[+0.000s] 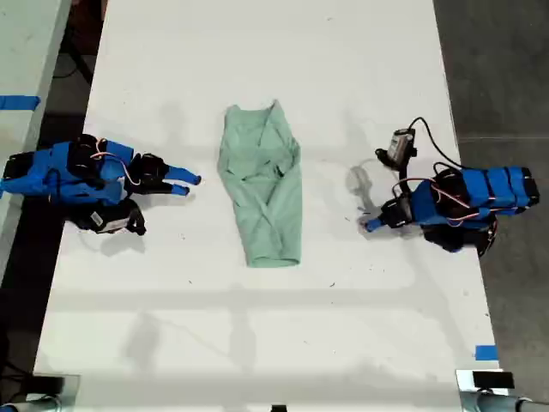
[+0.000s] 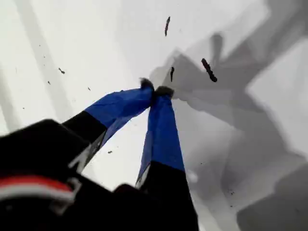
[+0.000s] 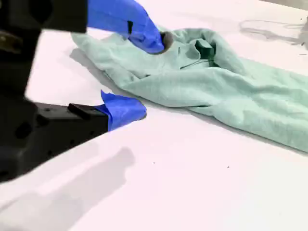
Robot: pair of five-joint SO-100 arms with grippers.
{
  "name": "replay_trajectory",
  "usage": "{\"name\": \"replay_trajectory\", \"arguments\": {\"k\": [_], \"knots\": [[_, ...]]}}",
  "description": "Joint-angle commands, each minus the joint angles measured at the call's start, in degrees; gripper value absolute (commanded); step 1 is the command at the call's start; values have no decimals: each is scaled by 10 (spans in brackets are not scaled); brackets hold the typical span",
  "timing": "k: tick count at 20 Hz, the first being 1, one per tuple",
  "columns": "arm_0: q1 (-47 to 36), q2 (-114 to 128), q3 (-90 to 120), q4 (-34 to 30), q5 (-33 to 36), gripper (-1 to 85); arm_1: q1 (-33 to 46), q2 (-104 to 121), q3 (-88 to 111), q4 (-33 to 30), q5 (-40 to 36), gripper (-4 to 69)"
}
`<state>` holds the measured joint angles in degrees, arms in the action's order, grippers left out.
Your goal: Fold t shirt
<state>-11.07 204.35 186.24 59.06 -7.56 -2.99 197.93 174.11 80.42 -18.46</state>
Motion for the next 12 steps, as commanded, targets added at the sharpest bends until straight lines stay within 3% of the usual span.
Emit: {"name": "replay_trajectory", "arguments": {"k": [1, 5, 12], "knots": [[25, 6, 25, -6, 6, 184, 2, -9, 28, -9, -10, 18], [25, 6, 25, -6, 6, 184, 9, -5, 28, -9, -11, 18], [25, 6, 25, -6, 6, 184, -15, -9, -25, -1, 81, 27]]}}
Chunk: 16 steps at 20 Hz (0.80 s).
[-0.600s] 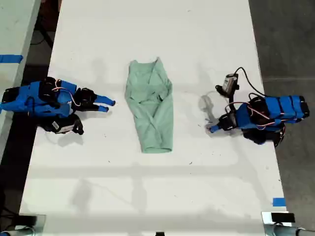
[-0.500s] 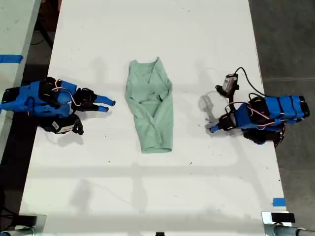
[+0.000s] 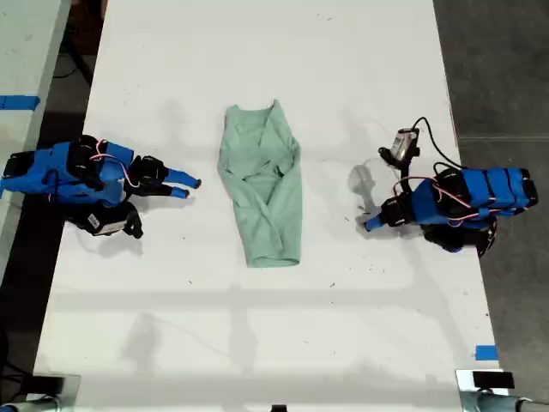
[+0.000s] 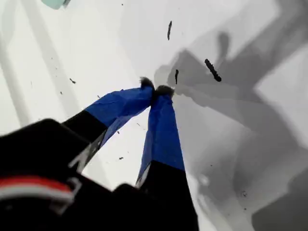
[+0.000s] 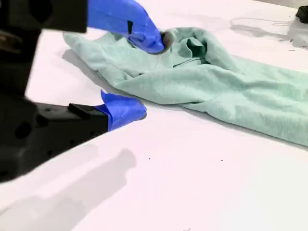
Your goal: Fold t shirt
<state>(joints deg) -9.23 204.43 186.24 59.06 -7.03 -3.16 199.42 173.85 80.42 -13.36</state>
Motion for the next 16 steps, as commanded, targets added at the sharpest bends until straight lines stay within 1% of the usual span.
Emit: {"name": "replay_trajectory", "arguments": {"k": [1, 2, 3, 5, 6, 7, 9, 12, 16], "knots": [[6, 5, 25, -6, 1, 184, -21, -101, -57, -30, 43, 32], [6, 5, 25, -6, 1, 184, -34, -236, -113, -76, 51, 43], [6, 5, 25, -6, 1, 184, -49, -410, -205, -104, 57, 58], [6, 5, 25, -6, 1, 184, -72, -726, -446, -90, 54, 78], [6, 5, 25, -6, 1, 184, -75, -824, -544, -81, 46, 83], [6, 5, 25, -6, 1, 184, -74, -888, -616, -78, 39, 90], [6, 5, 25, -6, 1, 184, -60, -952, -696, -86, 27, 96], [6, 5, 25, -6, 1, 184, -43, -1005, -741, -123, 16, 103], [6, 5, 25, -6, 1, 184, -32, -1067, -817, -142, 2, 120]]}}
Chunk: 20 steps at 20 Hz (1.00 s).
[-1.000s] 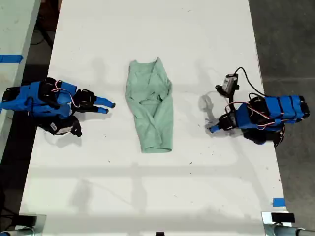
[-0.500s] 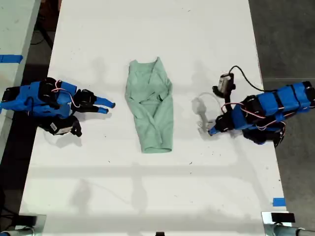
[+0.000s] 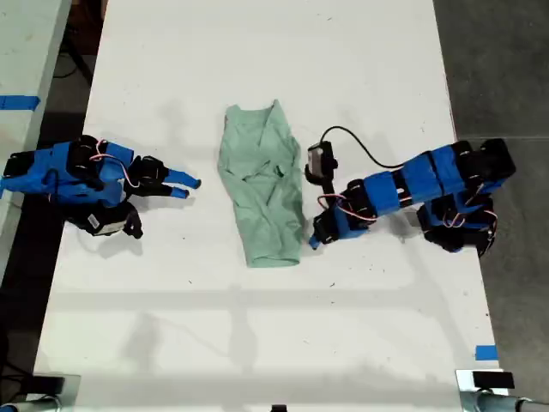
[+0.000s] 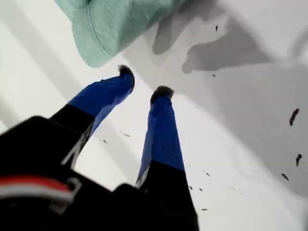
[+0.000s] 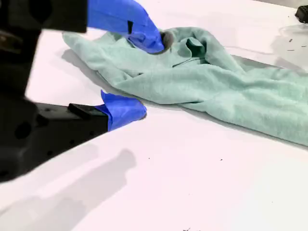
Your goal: Fold t shirt
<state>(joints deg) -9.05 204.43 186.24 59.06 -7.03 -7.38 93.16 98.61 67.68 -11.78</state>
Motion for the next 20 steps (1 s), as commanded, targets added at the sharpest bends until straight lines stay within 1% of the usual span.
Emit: {"name": "replay_trajectory", "arguments": {"k": [1, 3, 7, 9, 10, 11, 12, 13, 14, 15, 16, 17, 18, 19, 20], "knots": [[4, 5, 25, -6, 1, 184, 12, -22, -93, -7, -21, 121], [4, 5, 25, -6, 1, 184, 15, -58, -145, 4, -32, 125], [4, 5, 25, -6, 1, 184, 18, -167, -248, 8, -36, 138], [4, 6, 25, -6, -4, 186, 16, -226, -296, 22, -35, 140], [29, 10, 23, -11, -8, 194, 15, -239, -301, 22, -33, 142], [99, 10, 21, -11, -54, 189, 15, -243, -298, 22, -31, 142], [120, 10, 23, -10, -99, 178, 15, -243, -295, 22, -32, 144], [109, 10, 23, -19, -95, 128, 16, -242, -296, 24, -34, 143], [93, 11, 23, -37, -34, 36, 16, -241, -301, 25, -38, 141], [91, 11, 22, -54, 38, 7, 16, -242, -309, 28, -40, 140], [94, 11, 22, -66, 40, 109, 15, -243, -316, 32, -41, 137], [88, 11, 22, -84, 31, 93, 15, -242, -316, 33, -41, 135], [70, 11, 22, -97, -1, -2, 15, -241, -316, 37, -42, 133], [69, 11, 22, -128, -10, 12, 15, -241, -317, 38, -42, 133], [67, 11, 22, -158, -2, -2, 15, -241, -318, 39, -43, 133]]}}
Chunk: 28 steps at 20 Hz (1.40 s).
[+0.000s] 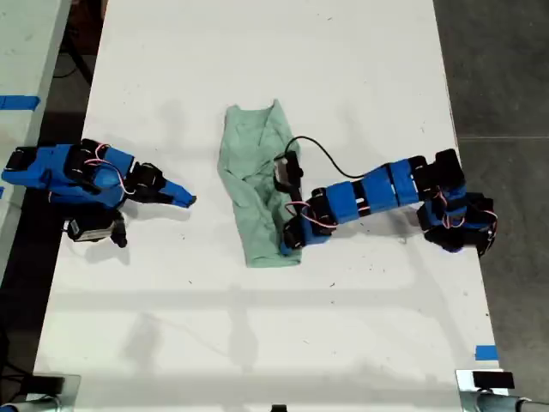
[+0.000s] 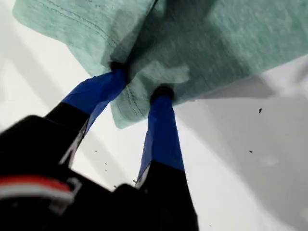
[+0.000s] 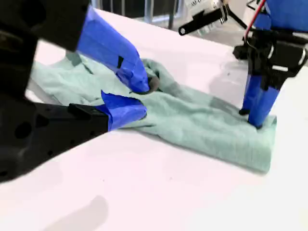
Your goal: Fold t shirt
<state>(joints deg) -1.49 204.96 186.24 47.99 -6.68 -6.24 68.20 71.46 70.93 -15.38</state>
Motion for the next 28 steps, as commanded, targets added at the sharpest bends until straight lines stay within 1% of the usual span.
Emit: {"name": "replay_trajectory", "arguments": {"k": [1, 2, 3, 4, 5, 6, 7, 8, 9, 10, 11, 12, 13, 14, 15, 16, 17, 19, 21, 23, 24, 25, 26, 27, 28], "knots": [[-10, 5, 22, -98, 47, 46, 4, 9, -48, 7, -7, 132], [3, 5, 22, -163, 138, 51, 3, 10, -48, 10, -8, 131], [29, 5, 22, -197, 195, 4, 2, 10, -48, 11, -7, 129], [38, 6, 21, -207, 205, -2, 2, 10, -48, 11, -7, 128], [46, 6, 21, -241, 236, -2, 2, 10, -48, 11, -8, 128], [40, 6, 21, -255, 210, -2, 2, 11, -48, 11, -8, 127], [17, 5, 20, -234, 98, -2, 2, 11, -49, 12, -8, 127], [-5, -22, -23, -163, 21, -2, 2, 11, -49, 12, -6, 127], [-3, -163, -111, -123, -17, -2, 3, 11, -49, 12, -6, 127], [18, -410, -253, -111, -25, -2, 4, 11, -49, 12, -6, 127], [45, -660, -440, -56, -15, 35, 5, 11, -48, 13, -6, 128], [53, -849, -629, 25, 8, 112, 6, 11, -48, 16, -6, 130], [54, -983, -765, 103, 9, 244, 5, 15, -50, 18, -5, 130], [58, -1060, -827, 128, 14, 318, 4, 18, -50, 21, -4, 130], [69, -1092, -824, 63, 40, 326, 1, 18, -52, 23, -4, 130], [85, -1116, -823, 12, 41, 323, 0, 18, -52, 25, -4, 130], [97, -1151, -837, -9, 36, 316, 0, 18, -51, 29, -3, 130], [104, -1245, -889, -19, 24, 312, 0, 15, -52, 25, -3, 130], [105, -1344, -964, -6, 24, 312, 0, 14, -53, 23, -2, 130], [103, -1372, -976, -3, 15, 293, -1, 13, -54, 22, -1, 130], [101, -1372, -978, -3, 13, 248, -2, 12, -55, 22, -1, 130], [99, -1366, -980, 0, -3, 76, -2, 11, -55, 22, -1, 127], [96, -1360, -980, 1, -13, -2, -2, 11, -54, 22, -1, 110], [96, -1353, -984, 2, -11, -2, -2, 11, -54, 22, 2, 42], [96, -1341, -992, 11, -10, -2, -2, 11, -54, 21, 1, 19]]}}
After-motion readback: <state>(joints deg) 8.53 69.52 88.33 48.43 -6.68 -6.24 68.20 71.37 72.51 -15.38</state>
